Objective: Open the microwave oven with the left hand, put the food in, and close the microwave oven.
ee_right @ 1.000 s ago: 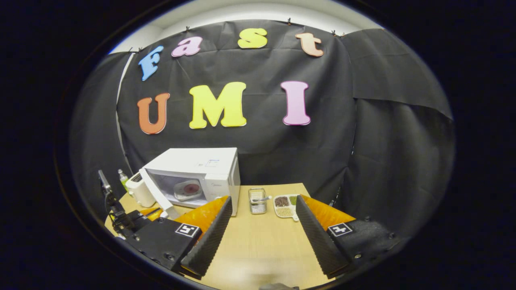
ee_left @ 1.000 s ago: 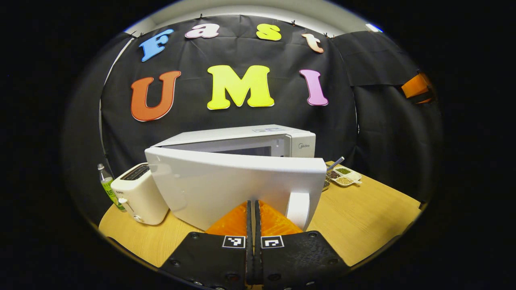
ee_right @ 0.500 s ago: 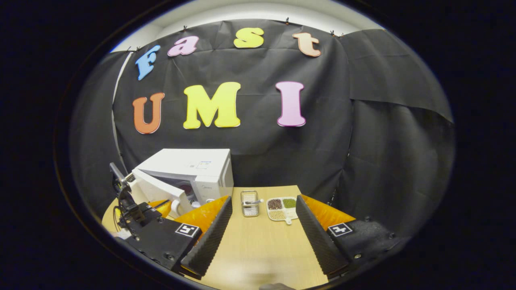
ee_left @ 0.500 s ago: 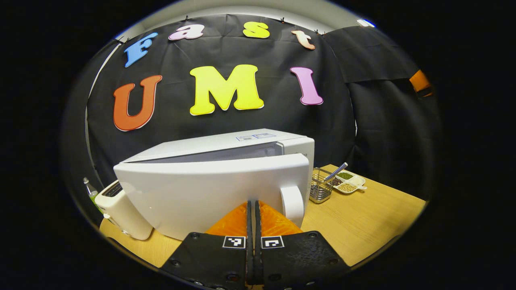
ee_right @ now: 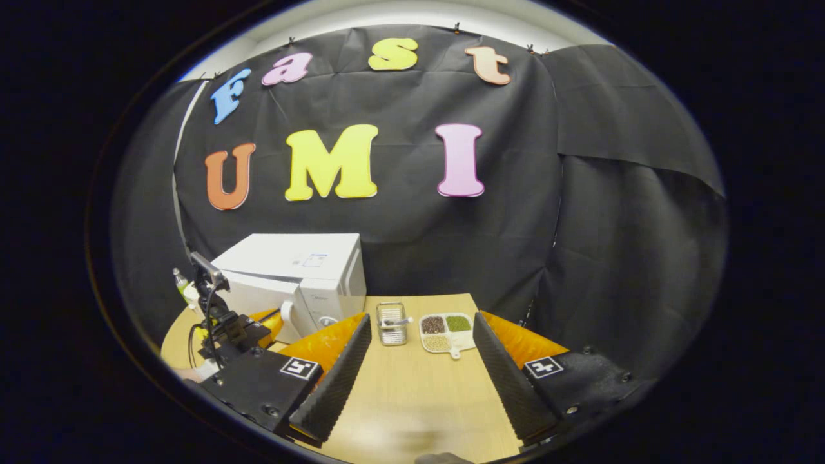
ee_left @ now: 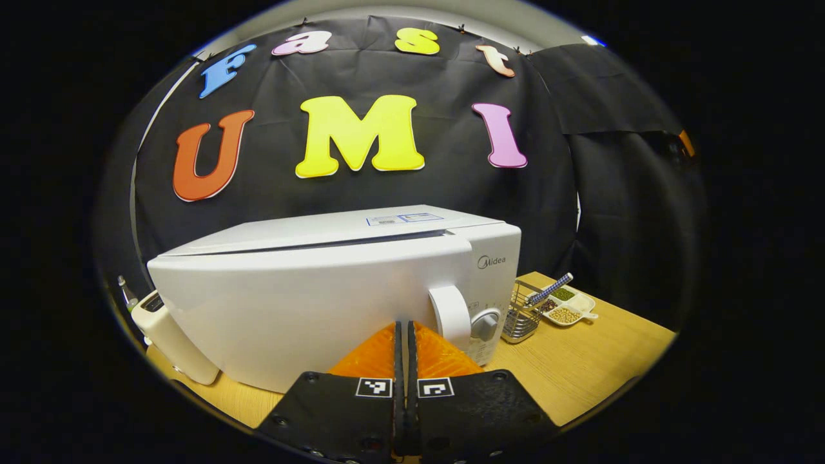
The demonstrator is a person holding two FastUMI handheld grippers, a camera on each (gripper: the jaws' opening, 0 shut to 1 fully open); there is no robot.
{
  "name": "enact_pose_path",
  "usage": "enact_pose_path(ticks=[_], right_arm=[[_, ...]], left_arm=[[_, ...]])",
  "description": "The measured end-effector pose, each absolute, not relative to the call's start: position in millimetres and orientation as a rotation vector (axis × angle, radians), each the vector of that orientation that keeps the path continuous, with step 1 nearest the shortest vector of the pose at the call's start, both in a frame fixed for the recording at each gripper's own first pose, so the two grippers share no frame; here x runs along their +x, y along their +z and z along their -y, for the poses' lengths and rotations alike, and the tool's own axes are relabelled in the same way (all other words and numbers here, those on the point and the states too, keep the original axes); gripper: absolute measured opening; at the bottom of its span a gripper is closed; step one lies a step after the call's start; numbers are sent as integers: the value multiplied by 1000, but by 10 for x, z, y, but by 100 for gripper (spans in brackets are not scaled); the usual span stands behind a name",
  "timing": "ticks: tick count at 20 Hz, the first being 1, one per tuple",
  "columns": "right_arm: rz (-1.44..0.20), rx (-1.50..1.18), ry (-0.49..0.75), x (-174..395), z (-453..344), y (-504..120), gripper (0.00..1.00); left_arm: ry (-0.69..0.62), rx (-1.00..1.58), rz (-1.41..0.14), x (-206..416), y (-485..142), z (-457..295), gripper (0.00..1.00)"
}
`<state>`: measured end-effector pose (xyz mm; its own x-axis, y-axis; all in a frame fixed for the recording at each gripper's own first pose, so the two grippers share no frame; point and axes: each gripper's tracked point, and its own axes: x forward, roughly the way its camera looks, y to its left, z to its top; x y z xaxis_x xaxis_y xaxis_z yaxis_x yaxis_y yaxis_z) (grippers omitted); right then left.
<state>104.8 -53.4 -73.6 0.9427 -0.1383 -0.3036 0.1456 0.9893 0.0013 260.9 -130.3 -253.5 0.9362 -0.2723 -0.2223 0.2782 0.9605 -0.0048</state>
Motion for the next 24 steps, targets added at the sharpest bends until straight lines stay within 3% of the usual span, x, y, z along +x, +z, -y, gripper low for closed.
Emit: enact_pose_path(ticks=[2,3,5,6,11,12,13,14,18,19,20,21,24], right_arm=[[-311,22,-143,1051,552,-758,100],[-312,21,-145,1058,564,-767,92],[-324,27,-146,1089,589,-806,92],[-328,33,-146,1105,593,-828,100],[-334,54,-140,1120,563,-867,100],[-334,51,-138,1114,569,-866,92],[-333,48,-139,1102,575,-856,92],[-332,47,-138,1093,567,-850,100],[-324,40,-136,1041,557,-812,100],[-321,37,-138,1023,565,-794,92],[-314,36,-139,1012,567,-785,92],[-309,36,-138,998,569,-771,100],[-297,33,-143,959,578,-757,100]], left_arm=[[-271,19,-222,2650,-2546,1304,0],[-273,11,-226,2649,-2564,1308,0],[-274,9,-222,2646,-2559,1319,0],[-274,8,-223,2648,-2564,1315,0],[-262,-16,-229,2689,-2562,1296,0],[-261,-21,-232,2699,-2574,1308,0],[-260,-10,-219,2745,-2546,1313,0],[-253,-3,-255,2779,-2638,1326,0],[-237,-22,-264,2707,-2620,1287,0],[-229,-25,-272,2680,-2598,1263,0],[-231,-36,-279,2613,-2595,1267,0],[-234,-43,-279,2544,-2564,1268,0],[-206,4,-273,2339,-2462,1129,0]])
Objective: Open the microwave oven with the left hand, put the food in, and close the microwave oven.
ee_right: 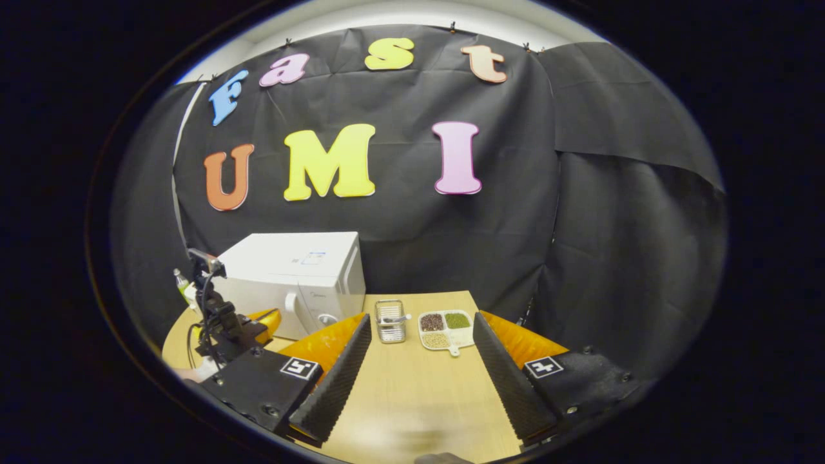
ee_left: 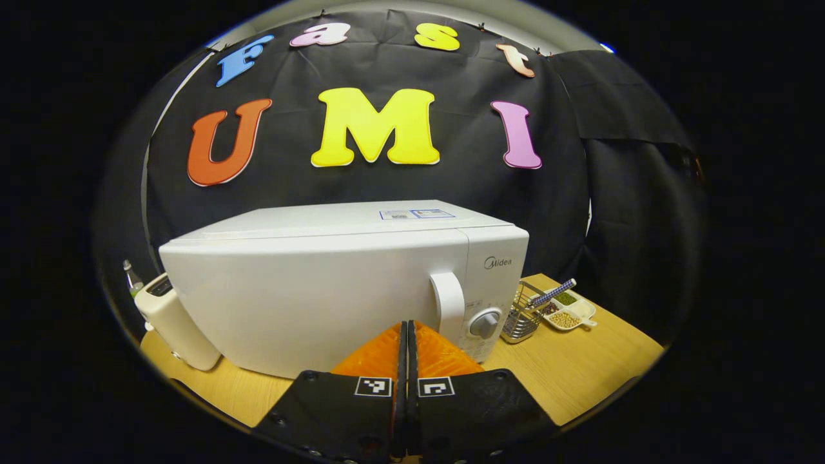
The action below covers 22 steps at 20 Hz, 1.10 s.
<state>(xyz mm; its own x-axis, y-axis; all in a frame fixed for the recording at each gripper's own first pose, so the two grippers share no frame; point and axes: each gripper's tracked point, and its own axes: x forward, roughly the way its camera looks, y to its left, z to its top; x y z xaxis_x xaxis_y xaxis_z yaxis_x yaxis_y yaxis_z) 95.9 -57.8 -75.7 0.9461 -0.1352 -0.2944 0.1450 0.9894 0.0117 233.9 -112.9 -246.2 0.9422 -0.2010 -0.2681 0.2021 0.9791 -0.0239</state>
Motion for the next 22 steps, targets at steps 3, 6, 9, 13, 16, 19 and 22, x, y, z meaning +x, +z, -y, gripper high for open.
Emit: enact_pose_path(ticks=[3,6,9,13,16,19,22], right_arm=[[-298,47,-139,899,523,-780,100],[-287,43,-124,825,427,-751,100],[-241,38,-107,769,321,-601,100],[-177,35,-84,680,140,-403,92],[-110,14,-61,591,-11,-179,92],[-51,12,-36,501,-172,56,100],[-11,38,-6,456,-278,257,92]], left_arm=[[-220,-39,-279,2212,-2444,1149,97],[-183,-4,-254,1963,-2172,976,96],[-195,-18,-184,1650,-1670,886,95],[-191,18,-131,1110,-1039,614,96],[-149,31,-118,769,-624,300,96],[-102,18,-107,538,-257,49,96],[-69,3,-49,378,163,-115,96]])
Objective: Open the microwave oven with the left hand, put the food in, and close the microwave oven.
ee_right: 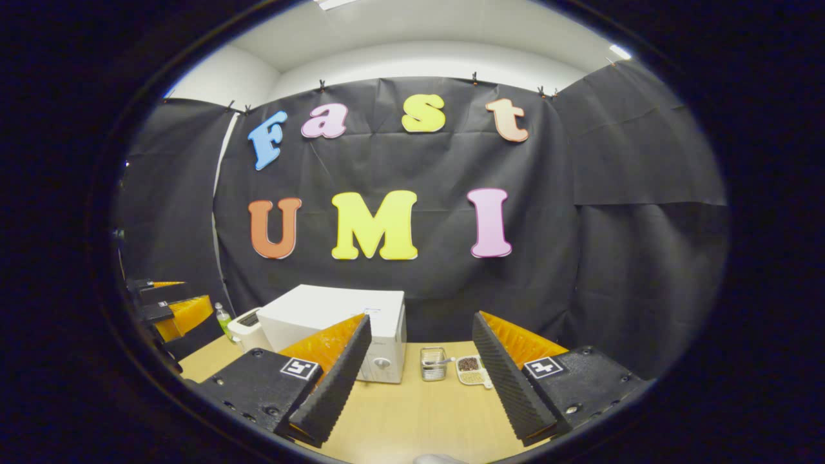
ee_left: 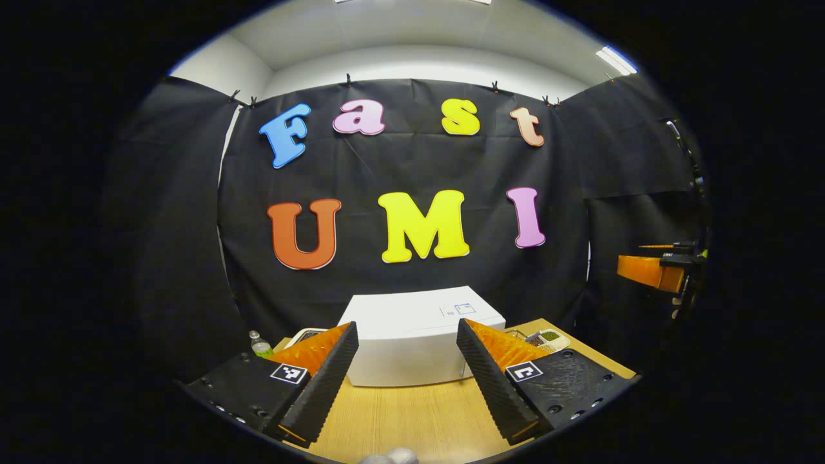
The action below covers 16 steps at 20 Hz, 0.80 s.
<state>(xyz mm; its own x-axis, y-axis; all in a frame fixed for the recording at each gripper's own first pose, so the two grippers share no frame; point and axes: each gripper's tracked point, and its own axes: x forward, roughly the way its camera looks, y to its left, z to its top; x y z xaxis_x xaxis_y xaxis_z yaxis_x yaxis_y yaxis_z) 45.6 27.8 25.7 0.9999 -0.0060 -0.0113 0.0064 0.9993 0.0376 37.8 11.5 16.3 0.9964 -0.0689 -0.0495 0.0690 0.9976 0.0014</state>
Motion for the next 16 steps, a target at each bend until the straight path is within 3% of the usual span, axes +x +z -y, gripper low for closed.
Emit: enact_pose_path(ticks=[3,4,5,6,7,8,11,12,16], right_arm=[[0,42,19,422,-356,403,92],[-1,42,22,402,-371,438,92],[6,48,28,375,-403,486,100],[21,56,32,358,-423,562,92],[29,60,35,332,-436,614,92],[30,60,40,314,-458,622,100],[32,44,44,259,-489,697,100],[31,40,42,258,-497,714,92],[28,41,39,229,-507,771,92]], left_arm=[[-56,-32,-18,241,400,-180,100],[-56,-44,-10,180,466,-204,96],[-41,-43,3,142,541,-253,96],[-25,-36,17,126,598,-327,95],[-5,-30,22,109,643,-383,95],[14,-24,26,92,665,-434,96],[35,-26,36,65,744,-469,95],[40,-21,39,77,761,-475,96],[23,-17,48,65,823,-404,96]])
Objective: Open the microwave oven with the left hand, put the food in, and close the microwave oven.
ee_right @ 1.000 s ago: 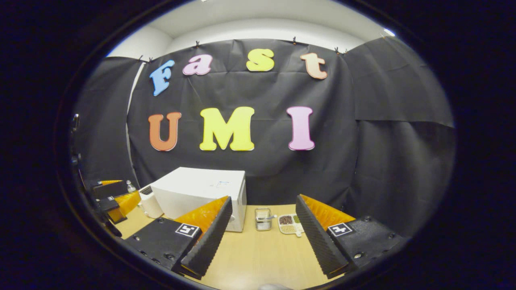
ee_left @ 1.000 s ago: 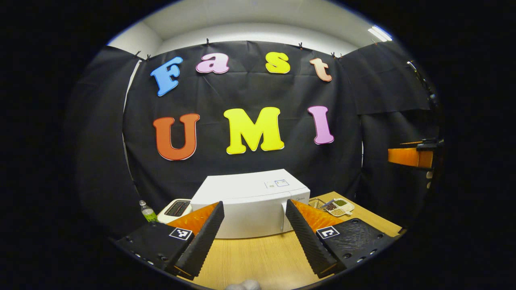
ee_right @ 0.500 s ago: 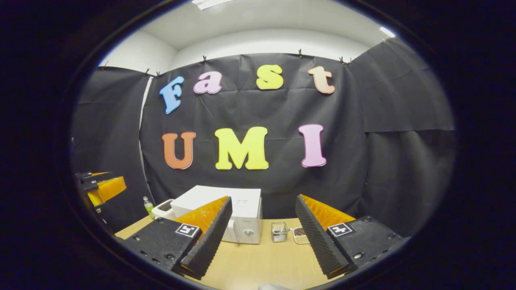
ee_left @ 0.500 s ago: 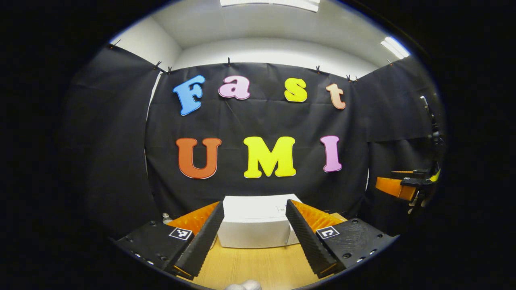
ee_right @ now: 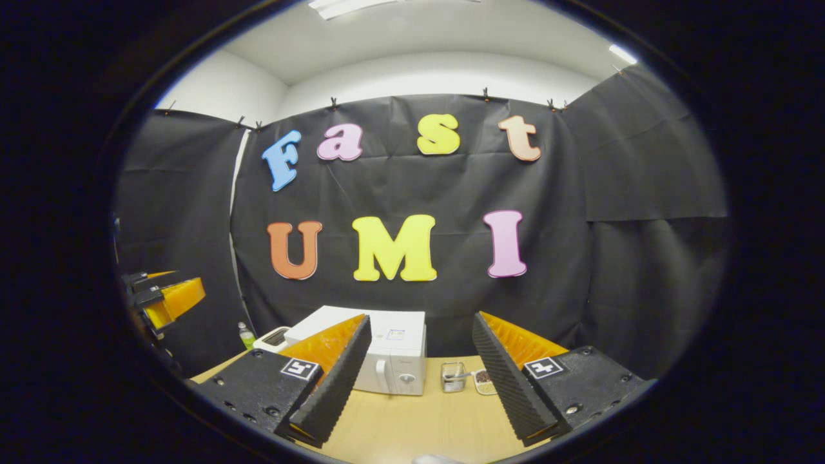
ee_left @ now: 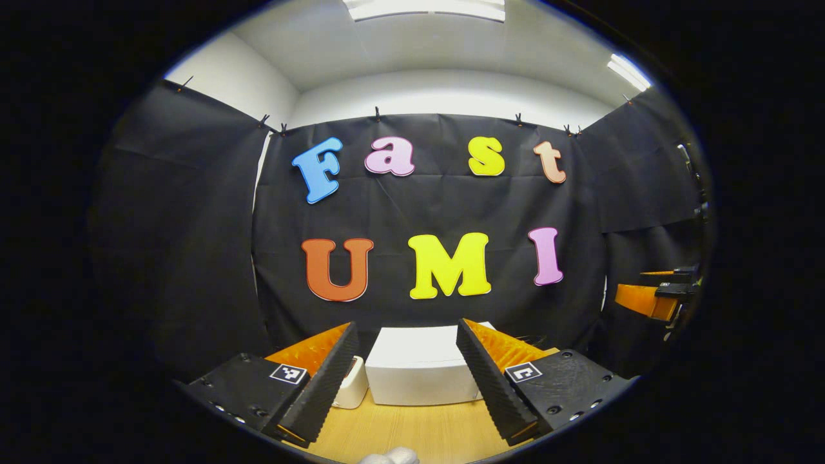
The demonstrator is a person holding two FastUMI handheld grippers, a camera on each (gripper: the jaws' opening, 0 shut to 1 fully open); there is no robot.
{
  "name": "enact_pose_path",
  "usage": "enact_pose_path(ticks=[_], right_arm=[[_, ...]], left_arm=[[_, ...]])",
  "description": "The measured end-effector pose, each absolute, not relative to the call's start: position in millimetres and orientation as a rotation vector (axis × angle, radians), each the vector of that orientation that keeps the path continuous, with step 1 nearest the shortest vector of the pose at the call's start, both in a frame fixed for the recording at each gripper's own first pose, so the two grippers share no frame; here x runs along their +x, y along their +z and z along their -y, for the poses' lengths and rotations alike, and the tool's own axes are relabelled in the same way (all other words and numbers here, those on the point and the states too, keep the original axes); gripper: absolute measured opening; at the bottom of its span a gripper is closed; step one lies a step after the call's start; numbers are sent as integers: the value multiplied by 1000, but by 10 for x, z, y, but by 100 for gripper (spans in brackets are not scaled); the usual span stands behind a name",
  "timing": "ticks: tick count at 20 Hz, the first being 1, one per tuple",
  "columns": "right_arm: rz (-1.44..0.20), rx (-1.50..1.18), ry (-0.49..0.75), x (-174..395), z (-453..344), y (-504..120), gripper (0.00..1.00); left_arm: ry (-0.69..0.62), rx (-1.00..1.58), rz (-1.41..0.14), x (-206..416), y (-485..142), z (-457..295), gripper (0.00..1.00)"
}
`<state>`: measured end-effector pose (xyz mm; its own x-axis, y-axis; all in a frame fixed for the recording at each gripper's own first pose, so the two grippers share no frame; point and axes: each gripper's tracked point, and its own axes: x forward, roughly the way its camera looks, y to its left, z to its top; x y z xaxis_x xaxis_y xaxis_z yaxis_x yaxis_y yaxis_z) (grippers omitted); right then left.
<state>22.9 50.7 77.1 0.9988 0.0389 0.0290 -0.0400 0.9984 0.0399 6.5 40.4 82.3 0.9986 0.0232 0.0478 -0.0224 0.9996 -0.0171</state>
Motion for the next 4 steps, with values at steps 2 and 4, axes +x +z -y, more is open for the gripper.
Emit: enact_pose_path(ticks=[2,4], right_arm=[[28,42,33,225,-491,804,92],[30,47,35,217,-502,835,92]], left_arm=[[23,-4,50,87,855,-410,95],[16,-5,47,99,868,-387,95]])
